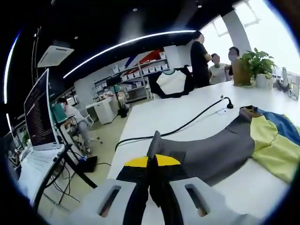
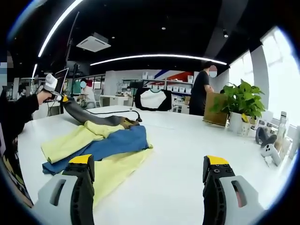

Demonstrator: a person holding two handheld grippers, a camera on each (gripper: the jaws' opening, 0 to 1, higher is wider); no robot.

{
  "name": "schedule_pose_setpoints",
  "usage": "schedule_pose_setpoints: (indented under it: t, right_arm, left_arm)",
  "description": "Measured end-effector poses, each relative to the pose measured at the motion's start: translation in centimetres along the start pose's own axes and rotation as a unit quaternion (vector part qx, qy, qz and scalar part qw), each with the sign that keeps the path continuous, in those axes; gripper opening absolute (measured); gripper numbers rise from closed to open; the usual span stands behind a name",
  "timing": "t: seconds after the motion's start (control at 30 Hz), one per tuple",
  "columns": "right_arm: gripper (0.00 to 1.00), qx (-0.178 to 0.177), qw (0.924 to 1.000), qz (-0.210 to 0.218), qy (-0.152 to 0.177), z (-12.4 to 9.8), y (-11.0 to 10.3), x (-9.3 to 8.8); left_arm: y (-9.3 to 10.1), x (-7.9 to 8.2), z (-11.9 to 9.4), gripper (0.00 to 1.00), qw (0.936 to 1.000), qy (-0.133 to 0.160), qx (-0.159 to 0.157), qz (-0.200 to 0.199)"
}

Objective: Fold the garment on the visible template until the final outline fits inside the template.

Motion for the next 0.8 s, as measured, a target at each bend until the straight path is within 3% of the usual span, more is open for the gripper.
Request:
schedule_pose_setpoints:
  t: [0.43,0.8]
  right_arm:
    - [0.99,-0.005,1.0,0.004,-0.006,0.0,0.2,-0.4]
    - [0.99,-0.009,0.9999,0.007,-0.011,-0.2,0.3,-0.6]
  left_arm:
    - [0.1,-3.0,2.7,0.03,0.9987,-0.049,0.003,0.013]
    - [0.2,-4.8,3.7,0.02,0.9961,-0.088,0.0,-0.006]
Point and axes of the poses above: the point that each gripper's makers call its tool centre point, and the gripper's own axes: z roughly forward along the fingers, y roughly to its right, x roughly out of its top, the point moved 10 cm from there along -z, roughly backward along the fingers, and after that the axes turned 13 degrees about x, right-handed, at the moved point
